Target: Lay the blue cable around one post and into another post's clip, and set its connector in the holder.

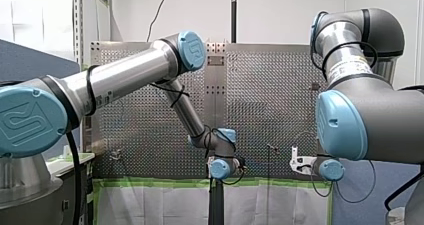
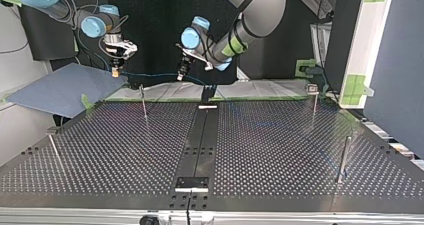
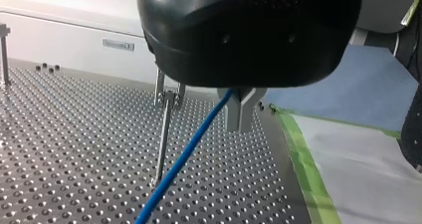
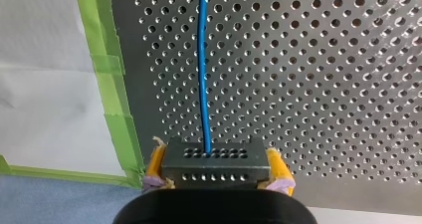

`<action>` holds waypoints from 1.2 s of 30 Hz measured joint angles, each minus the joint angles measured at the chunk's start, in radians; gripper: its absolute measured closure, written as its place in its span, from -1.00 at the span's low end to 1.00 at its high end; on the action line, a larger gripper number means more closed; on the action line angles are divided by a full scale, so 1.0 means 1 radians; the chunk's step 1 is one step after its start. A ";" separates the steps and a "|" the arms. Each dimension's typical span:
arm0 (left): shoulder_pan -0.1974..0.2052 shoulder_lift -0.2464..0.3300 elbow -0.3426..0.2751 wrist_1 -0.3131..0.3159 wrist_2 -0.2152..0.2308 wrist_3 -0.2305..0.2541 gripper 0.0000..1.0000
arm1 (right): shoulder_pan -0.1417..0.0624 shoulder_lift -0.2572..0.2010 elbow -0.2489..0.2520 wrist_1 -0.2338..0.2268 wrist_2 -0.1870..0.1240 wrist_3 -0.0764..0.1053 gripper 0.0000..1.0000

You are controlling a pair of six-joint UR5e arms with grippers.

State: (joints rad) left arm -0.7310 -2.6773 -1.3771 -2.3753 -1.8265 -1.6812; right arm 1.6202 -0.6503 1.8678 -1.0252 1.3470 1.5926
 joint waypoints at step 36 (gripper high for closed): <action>0.001 0.002 0.001 0.003 0.066 0.002 0.24 | -0.001 0.000 0.000 0.001 0.051 0.000 0.45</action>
State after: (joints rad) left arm -0.7301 -2.6758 -1.3766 -2.3721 -1.7604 -1.6796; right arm 1.6196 -0.6503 1.8676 -1.0246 1.3975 1.5926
